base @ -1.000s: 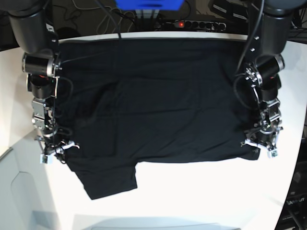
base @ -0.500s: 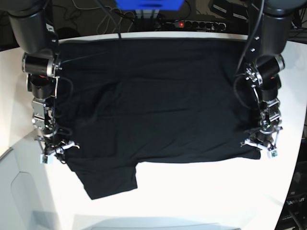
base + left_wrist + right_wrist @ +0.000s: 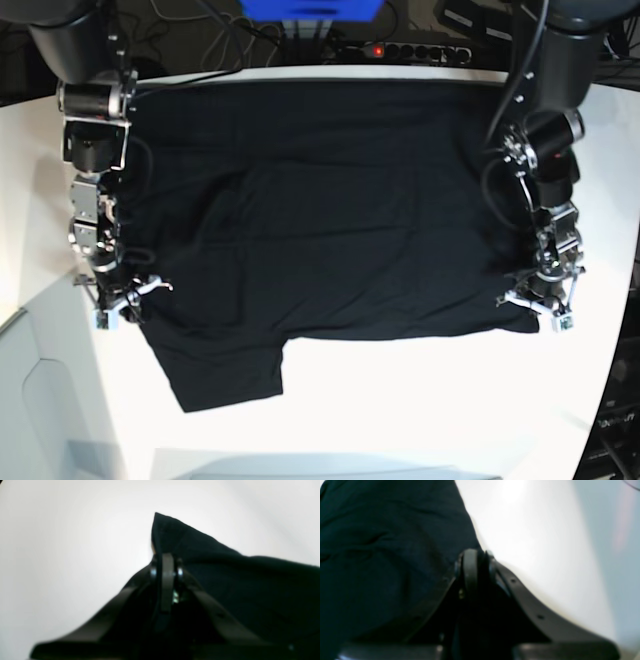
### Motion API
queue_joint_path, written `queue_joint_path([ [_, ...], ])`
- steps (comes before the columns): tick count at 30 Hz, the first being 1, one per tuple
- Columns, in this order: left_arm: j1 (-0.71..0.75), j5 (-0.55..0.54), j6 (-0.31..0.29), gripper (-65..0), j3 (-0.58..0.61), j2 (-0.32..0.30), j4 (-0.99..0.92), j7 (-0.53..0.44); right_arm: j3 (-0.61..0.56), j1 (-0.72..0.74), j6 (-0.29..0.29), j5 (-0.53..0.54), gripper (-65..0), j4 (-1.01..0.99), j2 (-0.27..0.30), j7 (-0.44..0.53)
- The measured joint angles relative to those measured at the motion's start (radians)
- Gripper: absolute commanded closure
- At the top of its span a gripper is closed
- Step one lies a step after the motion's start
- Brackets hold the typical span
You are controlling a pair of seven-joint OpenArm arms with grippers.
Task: Fold the T-shirt properly
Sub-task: 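Close both grippers on the hem corners of the shirt, then lift the hem corners slightly with both grippers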
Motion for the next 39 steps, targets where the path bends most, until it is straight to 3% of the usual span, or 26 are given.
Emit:
queue_joint_path([
  [4, 0.056, 0.006, 0.001, 0.0, -0.001, 0.009, 0.138, 0.104, 0.043, -0.012, 0.002, 0.001, -4.7, 0.032, -0.003, 0.001],
  [13, 0.208, 0.009, 0.0, 0.0, -0.001, 0.09, 0.422, 0.113, 0.187, -0.024, 0.003, 0.003, -4.7, 0.034, -0.006, 0.006],
  [19, 0.259, 0.007, 0.0, 0.0, -0.003, 0.11, 0.523, 0.111, 0.191, -0.078, 0.057, 0.0, -3.5, 0.115, -0.01, -0.006],
  [24, 0.288, 0.007, 0.0, 0.0, -0.004, 0.116, 0.592, 0.151, 0.19, -0.113, 0.06, -0.001, -3.5, 0.247, -0.04, -0.037],
  [31, 0.314, -0.184, 0.002, 0.0, 0.001, 0.104, 0.689, 0.276, 0.193, -0.177, 0.066, -0.005, -3.5, 0.446, -0.05, -0.103],
  [39, 0.341, -0.211, 0.0, 0.0, -0.001, 0.104, 0.741, 0.328, 0.201, -0.277, 0.115, 0.0, -3.5, 0.573, -0.062, -0.105],
])
